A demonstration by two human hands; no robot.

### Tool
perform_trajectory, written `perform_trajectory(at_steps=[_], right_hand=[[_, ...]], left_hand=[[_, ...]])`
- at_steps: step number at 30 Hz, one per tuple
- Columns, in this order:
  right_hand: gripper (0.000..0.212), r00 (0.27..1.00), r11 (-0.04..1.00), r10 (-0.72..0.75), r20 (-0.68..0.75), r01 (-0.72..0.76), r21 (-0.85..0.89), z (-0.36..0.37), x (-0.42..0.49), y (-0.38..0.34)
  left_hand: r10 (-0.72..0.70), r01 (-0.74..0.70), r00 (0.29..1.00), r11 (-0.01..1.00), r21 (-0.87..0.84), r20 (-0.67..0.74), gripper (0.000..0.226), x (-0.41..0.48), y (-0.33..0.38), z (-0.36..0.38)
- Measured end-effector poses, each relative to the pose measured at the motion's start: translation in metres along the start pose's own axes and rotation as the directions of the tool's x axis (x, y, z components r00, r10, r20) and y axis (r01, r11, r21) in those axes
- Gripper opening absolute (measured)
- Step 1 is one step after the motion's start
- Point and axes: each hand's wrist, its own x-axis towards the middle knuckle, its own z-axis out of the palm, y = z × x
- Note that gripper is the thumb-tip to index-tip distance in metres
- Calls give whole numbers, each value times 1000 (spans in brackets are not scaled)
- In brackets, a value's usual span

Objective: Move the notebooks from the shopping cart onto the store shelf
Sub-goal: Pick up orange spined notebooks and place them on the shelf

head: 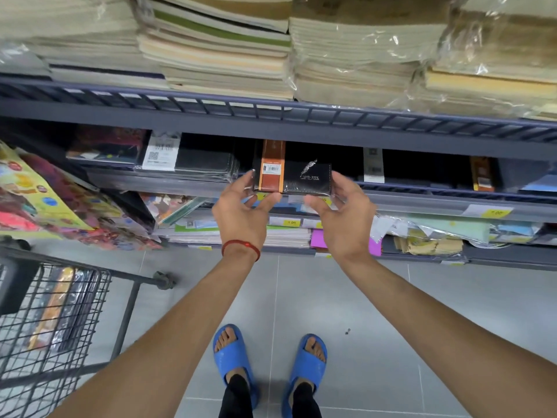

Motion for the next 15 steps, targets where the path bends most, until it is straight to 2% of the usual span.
perform_trajectory(at_steps=[6, 10, 15], right_hand=[[71, 999, 999, 12, -38, -13, -31, 9, 8, -5], [71, 1000, 998, 18, -16, -19, -56, 8, 9, -7], [57, 999, 991, 26, -23, -29, -132, 0, -14, -9]], left_hand=[[8, -9, 998, 1000, -11, -59, 65, 5, 2, 10], [26, -26, 999, 1000, -6, -41, 61, 6, 2, 10], [18, -18, 1000, 1000, 11, -8, 56, -5, 8, 0]])
